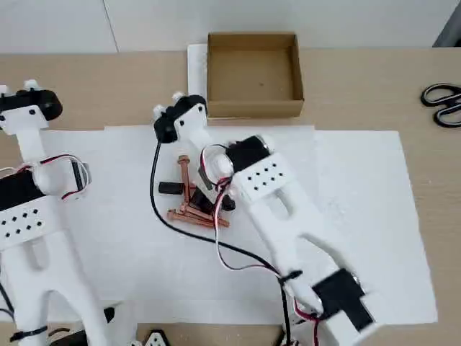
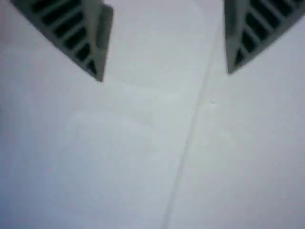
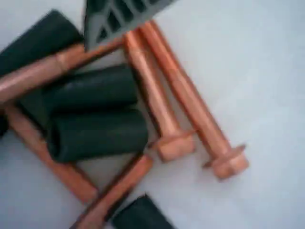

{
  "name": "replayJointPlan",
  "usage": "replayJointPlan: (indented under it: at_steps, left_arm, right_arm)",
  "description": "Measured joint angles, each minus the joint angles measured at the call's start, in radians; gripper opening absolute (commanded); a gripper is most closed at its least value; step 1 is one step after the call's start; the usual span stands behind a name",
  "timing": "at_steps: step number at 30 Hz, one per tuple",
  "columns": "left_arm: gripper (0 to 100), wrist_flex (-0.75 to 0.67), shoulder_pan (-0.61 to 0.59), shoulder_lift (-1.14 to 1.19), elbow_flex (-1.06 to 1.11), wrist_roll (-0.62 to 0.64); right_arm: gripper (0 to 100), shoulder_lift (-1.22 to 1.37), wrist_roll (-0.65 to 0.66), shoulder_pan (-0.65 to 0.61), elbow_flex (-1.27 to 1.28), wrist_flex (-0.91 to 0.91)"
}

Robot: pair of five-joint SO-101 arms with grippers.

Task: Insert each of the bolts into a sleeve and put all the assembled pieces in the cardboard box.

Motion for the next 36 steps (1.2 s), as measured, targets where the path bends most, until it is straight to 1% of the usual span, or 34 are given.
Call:
replayJointPlan:
  at_steps: [3, 8, 11, 14, 19, 24, 36]
  left_arm:
    - [16, 0.0, 0.0, 0.0, 0.0, 0.0]
    - [16, 0.0, 0.0, 0.0, 0.0, 0.012]
    - [16, 0.0, 0.0, 0.0, 0.0, 0.055]
    - [16, 0.0, 0.0, 0.0, 0.0, 0.075]
    - [16, 0.0, 0.0, 0.0, 0.0, 0.077]
    - [16, 0.0, 0.0, 0.0, 0.0, 0.077]
    - [16, 0.0, 0.0, 0.0, 0.0, 0.077]
  right_arm:
    - [23.2, 0.106, -0.06, -0.018, -0.077, -0.025]
    - [23.1, 0.278, -0.061, -0.103, -0.256, 0.035]
    - [23.1, 0.358, 0.032, -0.16, -0.362, 0.118]
    - [23.1, 0.414, 0.132, -0.203, -0.428, 0.164]
    - [23.0, 0.479, 0.199, -0.216, -0.477, 0.166]
    - [23.0, 0.543, 0.244, -0.219, -0.479, 0.12]
    - [23.0, 0.635, 0.249, -0.219, -0.479, -0.028]
